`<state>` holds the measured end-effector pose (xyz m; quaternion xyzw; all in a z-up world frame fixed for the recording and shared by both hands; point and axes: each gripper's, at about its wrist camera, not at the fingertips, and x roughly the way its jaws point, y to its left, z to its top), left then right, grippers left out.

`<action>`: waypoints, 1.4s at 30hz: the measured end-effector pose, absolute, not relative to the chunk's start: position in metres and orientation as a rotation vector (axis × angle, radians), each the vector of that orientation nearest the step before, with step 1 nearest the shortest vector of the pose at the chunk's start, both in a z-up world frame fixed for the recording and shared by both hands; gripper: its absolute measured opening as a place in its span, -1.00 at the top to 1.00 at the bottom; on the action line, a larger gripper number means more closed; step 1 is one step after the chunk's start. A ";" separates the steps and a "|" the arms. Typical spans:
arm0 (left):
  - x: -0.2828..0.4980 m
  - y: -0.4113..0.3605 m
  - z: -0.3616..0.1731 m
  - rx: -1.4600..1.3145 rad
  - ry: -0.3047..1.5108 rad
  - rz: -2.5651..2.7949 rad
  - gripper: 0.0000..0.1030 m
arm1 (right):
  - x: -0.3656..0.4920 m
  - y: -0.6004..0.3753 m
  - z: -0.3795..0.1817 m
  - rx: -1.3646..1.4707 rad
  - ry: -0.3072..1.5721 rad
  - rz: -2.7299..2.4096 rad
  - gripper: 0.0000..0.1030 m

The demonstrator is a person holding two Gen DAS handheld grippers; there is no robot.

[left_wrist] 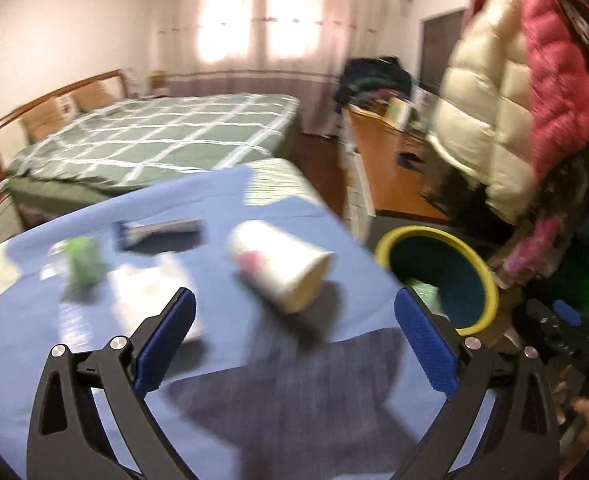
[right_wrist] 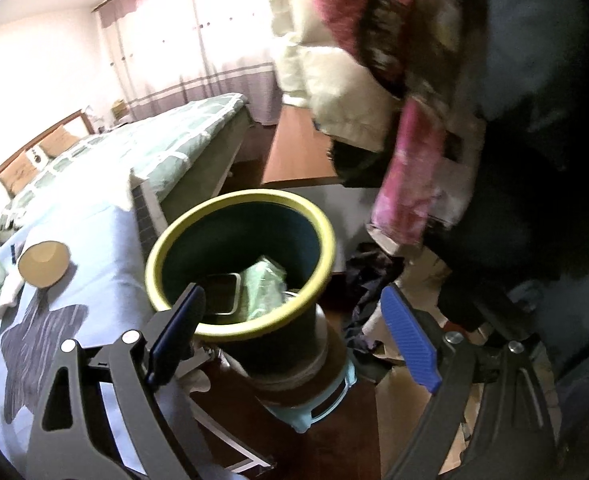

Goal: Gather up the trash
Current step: 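Move both tools back toward the remaining trash on the table, then grasp the white tissue with the right gripper and lift it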

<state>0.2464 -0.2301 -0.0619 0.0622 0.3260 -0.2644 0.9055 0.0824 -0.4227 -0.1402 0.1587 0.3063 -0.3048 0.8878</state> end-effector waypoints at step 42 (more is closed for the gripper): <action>0.288 0.028 -0.112 -0.111 0.616 0.073 -0.90 | 0.355 -0.147 -0.170 0.003 0.916 0.000 -0.50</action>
